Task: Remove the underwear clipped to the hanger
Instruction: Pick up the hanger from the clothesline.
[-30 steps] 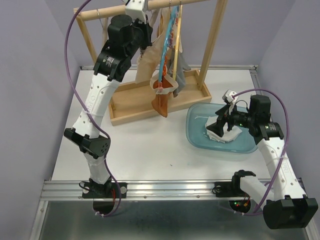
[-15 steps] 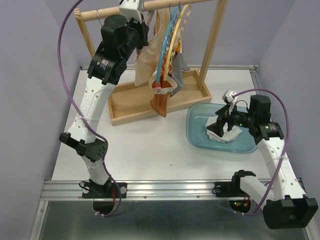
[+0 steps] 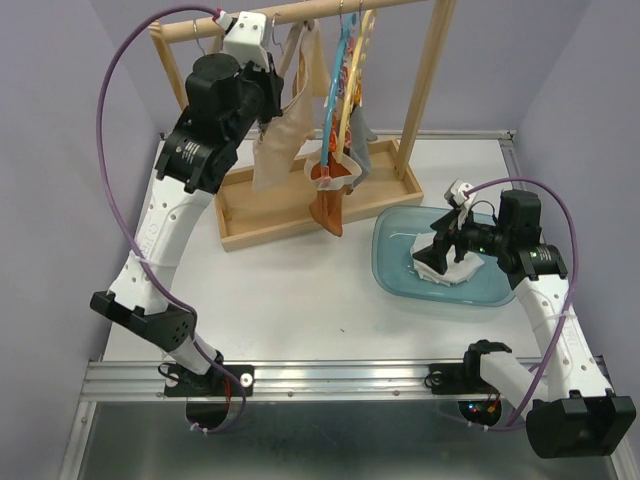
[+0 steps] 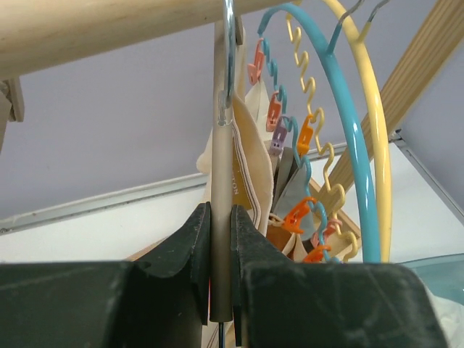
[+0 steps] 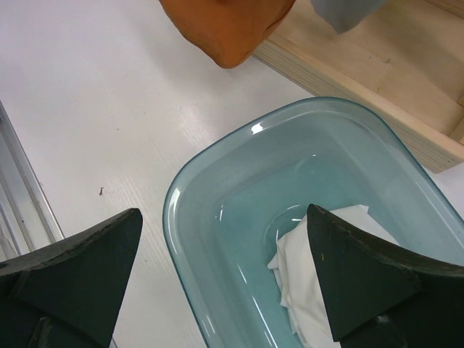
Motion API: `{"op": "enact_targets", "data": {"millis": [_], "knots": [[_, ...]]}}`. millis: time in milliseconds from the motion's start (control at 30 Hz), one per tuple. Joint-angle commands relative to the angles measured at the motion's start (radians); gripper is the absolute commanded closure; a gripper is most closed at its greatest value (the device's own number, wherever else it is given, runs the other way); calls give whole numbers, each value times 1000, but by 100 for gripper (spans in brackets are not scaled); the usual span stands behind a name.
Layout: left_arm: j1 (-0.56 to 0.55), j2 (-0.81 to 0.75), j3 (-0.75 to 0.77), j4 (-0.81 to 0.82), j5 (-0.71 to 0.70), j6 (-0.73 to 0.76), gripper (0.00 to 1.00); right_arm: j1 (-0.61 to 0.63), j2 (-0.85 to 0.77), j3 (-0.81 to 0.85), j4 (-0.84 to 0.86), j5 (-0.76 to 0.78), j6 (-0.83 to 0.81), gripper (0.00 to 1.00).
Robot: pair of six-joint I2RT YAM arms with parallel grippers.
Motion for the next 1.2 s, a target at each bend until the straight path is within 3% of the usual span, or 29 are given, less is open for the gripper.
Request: {"op": "enact_targets", "data": {"millis": [0,733,967,1167], "knots": [[-5,-118,-55,104,15,9,100,-5,-14,-21,45,-28,-2,0],[-5,-693,-834,92,107,-62,100,-5,-51,-78,31,-160,-112,0],[-5,-855,-1023,7,254,-113,100,-4,-59,-123,5,-237,-233,0],[-5,-947,-1135,-40,389,-128,100,13,35,-48,-204,-346,-527,0]]}}
